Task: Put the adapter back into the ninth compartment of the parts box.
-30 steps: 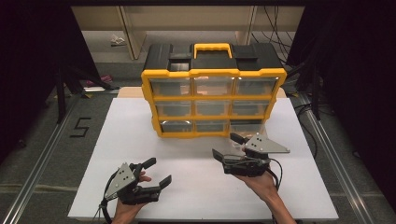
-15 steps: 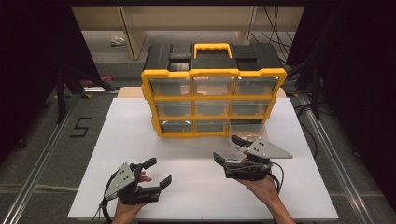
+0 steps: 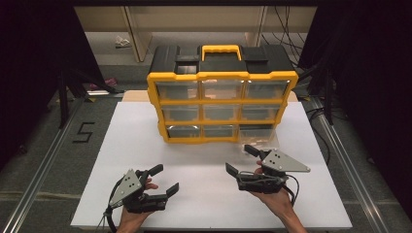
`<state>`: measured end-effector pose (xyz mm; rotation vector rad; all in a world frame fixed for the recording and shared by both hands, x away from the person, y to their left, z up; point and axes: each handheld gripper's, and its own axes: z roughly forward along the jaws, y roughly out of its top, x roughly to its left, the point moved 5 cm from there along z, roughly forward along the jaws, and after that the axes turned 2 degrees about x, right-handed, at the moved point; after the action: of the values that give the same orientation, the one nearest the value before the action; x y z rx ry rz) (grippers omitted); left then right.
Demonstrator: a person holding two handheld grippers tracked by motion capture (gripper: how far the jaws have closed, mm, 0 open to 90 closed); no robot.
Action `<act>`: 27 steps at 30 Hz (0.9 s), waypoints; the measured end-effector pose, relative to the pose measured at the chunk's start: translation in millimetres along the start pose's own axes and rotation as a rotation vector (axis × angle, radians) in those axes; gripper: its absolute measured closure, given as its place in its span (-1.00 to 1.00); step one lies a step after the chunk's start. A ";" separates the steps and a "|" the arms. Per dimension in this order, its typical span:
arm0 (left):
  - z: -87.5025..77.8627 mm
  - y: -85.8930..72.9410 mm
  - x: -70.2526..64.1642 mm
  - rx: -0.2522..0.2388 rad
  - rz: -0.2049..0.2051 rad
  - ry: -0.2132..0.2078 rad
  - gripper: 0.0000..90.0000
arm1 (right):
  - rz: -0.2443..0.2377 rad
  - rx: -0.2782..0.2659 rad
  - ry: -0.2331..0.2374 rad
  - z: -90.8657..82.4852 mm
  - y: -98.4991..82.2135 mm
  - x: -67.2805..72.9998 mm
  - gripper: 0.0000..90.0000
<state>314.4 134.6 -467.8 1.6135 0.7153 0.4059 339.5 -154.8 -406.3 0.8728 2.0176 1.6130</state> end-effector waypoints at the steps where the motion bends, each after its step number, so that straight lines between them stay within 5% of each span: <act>1: -0.3 0.1 -0.2 -0.001 0.001 0.000 -0.63 | 0.001 -0.003 -0.002 -0.8 -0.8 -0.2 -0.64; 27: 1.0 -0.9 -1.0 0.011 0.001 -0.012 -0.63 | 0.016 -0.018 -0.036 -17.9 -19.4 -7.1 -0.65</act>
<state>314.1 133.3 -468.7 1.6256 0.7090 0.3934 328.6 -175.0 -421.2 0.9073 1.9733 1.6104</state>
